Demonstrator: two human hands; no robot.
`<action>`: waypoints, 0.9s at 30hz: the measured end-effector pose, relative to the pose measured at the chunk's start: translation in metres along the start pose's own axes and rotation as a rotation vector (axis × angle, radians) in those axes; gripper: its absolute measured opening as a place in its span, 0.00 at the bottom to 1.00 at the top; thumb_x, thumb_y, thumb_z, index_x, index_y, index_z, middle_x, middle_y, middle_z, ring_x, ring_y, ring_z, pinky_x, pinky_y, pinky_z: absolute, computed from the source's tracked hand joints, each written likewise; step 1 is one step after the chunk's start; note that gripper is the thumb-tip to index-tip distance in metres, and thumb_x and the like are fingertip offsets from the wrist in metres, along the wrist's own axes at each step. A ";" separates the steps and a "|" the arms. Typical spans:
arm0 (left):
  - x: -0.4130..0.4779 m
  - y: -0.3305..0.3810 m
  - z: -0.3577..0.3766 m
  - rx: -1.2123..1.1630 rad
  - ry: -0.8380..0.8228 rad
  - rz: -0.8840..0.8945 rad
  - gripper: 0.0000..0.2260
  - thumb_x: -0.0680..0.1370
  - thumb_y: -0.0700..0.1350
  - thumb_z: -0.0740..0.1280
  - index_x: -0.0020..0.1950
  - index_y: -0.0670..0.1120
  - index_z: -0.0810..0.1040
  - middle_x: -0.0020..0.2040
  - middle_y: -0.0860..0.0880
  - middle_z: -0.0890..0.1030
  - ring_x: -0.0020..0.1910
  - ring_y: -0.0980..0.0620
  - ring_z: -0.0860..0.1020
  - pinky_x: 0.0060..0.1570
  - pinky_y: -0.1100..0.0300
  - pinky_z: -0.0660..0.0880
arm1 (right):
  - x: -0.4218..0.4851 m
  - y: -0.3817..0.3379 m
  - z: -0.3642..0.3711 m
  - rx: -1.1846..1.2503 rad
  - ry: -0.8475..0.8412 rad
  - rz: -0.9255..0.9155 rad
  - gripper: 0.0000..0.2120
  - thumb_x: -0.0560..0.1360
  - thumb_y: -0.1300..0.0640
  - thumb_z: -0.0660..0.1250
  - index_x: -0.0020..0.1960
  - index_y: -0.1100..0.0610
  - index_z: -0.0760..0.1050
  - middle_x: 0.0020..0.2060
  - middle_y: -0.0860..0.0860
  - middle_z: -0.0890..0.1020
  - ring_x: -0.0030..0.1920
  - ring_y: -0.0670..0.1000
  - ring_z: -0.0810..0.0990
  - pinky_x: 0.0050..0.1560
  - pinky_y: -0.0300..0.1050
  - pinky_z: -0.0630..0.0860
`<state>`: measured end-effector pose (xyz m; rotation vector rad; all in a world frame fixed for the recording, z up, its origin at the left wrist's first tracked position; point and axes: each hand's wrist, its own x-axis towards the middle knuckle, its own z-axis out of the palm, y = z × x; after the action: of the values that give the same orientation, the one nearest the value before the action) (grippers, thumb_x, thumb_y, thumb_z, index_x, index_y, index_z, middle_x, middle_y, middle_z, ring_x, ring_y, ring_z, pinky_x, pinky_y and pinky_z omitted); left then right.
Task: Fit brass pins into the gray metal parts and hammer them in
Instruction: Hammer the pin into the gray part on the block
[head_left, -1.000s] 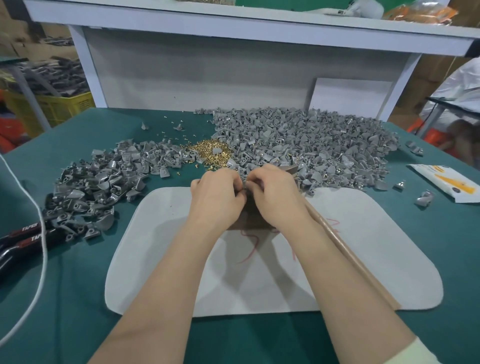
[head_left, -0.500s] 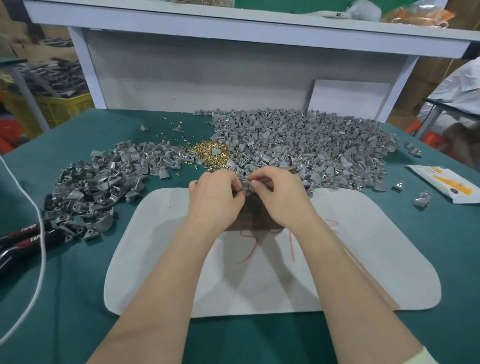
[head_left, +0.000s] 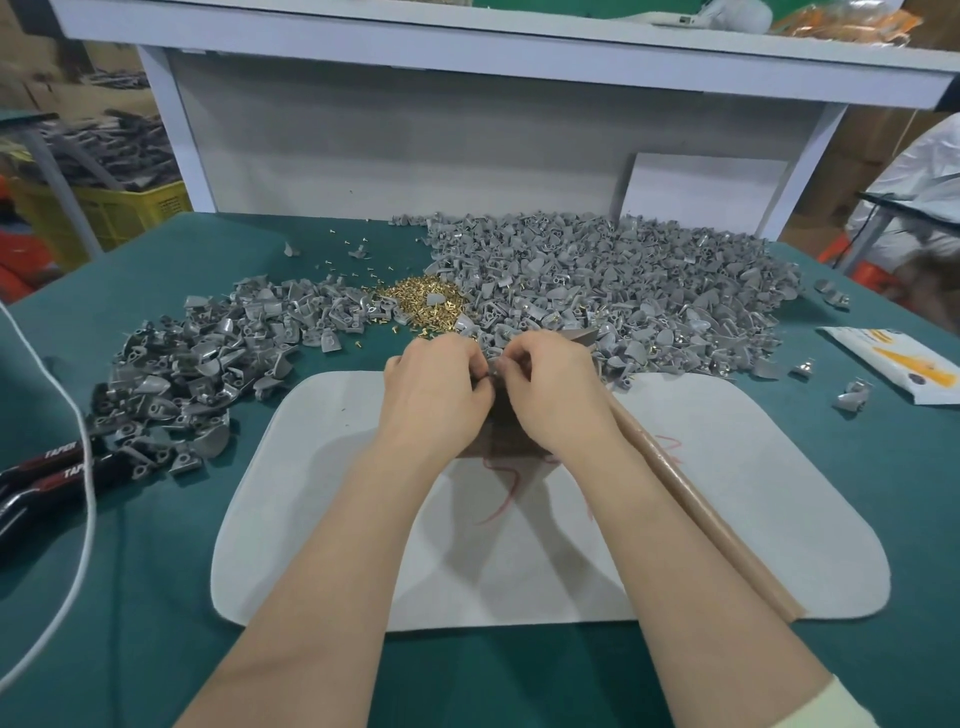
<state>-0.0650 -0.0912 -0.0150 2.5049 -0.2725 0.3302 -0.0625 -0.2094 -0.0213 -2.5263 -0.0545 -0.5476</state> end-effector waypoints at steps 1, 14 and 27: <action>0.000 0.000 0.000 0.000 -0.001 0.000 0.05 0.76 0.44 0.65 0.41 0.52 0.73 0.48 0.50 0.80 0.55 0.44 0.73 0.55 0.52 0.67 | -0.001 0.000 0.000 0.010 -0.001 0.015 0.06 0.77 0.57 0.63 0.45 0.57 0.78 0.44 0.53 0.80 0.47 0.54 0.76 0.46 0.42 0.66; -0.002 0.001 -0.002 0.006 -0.005 -0.003 0.05 0.76 0.45 0.66 0.41 0.52 0.73 0.47 0.50 0.80 0.54 0.45 0.73 0.55 0.52 0.69 | -0.003 -0.001 -0.002 0.053 0.000 0.039 0.06 0.76 0.56 0.66 0.44 0.56 0.80 0.42 0.51 0.82 0.46 0.53 0.78 0.49 0.44 0.71; -0.001 -0.002 -0.008 -0.049 -0.079 -0.020 0.03 0.75 0.45 0.68 0.42 0.51 0.77 0.45 0.51 0.81 0.52 0.47 0.77 0.57 0.50 0.73 | -0.007 0.043 -0.062 -0.124 -0.450 0.519 0.13 0.76 0.52 0.66 0.45 0.63 0.75 0.32 0.57 0.78 0.29 0.57 0.77 0.30 0.50 0.79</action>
<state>-0.0668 -0.0848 -0.0102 2.4743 -0.2831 0.2138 -0.0856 -0.2777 0.0013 -2.5880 0.4676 0.2299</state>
